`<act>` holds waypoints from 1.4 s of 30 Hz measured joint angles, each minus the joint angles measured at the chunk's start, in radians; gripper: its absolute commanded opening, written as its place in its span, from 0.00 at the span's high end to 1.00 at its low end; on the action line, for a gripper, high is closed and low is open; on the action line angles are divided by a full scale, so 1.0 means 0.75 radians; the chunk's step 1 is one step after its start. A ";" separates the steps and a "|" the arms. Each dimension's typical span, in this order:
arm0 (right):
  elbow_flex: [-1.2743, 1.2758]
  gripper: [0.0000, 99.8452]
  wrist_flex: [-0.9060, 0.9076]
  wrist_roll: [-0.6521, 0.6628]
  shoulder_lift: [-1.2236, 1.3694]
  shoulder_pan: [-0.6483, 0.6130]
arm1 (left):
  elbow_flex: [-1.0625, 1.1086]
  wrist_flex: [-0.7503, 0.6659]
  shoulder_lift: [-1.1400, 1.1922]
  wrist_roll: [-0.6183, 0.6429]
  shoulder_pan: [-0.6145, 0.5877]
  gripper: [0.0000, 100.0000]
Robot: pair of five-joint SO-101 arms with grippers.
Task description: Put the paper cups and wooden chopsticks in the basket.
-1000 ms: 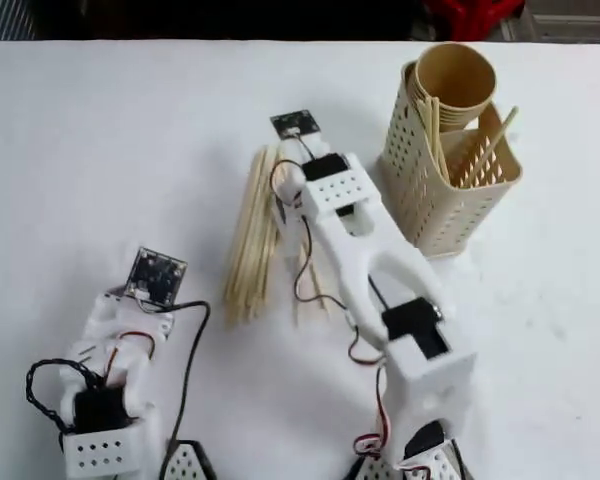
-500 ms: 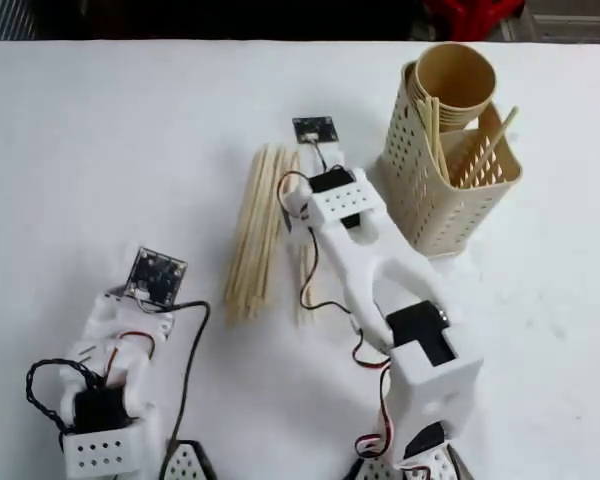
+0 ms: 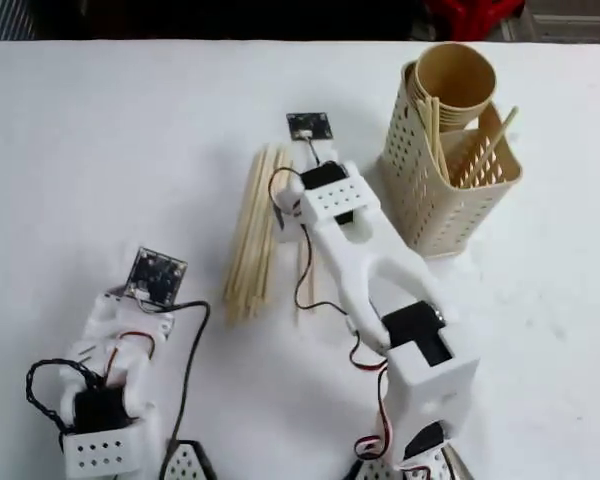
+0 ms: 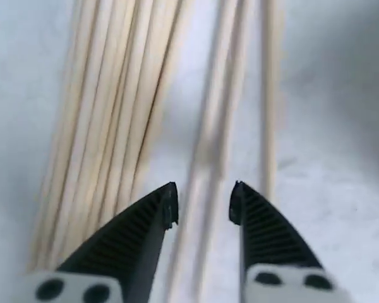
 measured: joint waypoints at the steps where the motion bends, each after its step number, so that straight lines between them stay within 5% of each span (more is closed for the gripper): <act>1: -0.008 0.87 0.000 0.010 0.000 0.020 | 0.000 0.000 0.000 0.000 0.000 0.86; 14: -0.070 0.87 -0.039 0.468 0.131 0.123 | 0.000 0.000 0.000 0.000 0.000 0.86; 22: -0.110 0.99 -0.110 0.489 0.239 0.151 | 0.000 0.000 0.000 0.000 0.000 0.86; 42: -0.008 0.98 -0.012 0.489 -0.025 0.155 | 0.000 0.000 0.000 0.000 0.000 0.85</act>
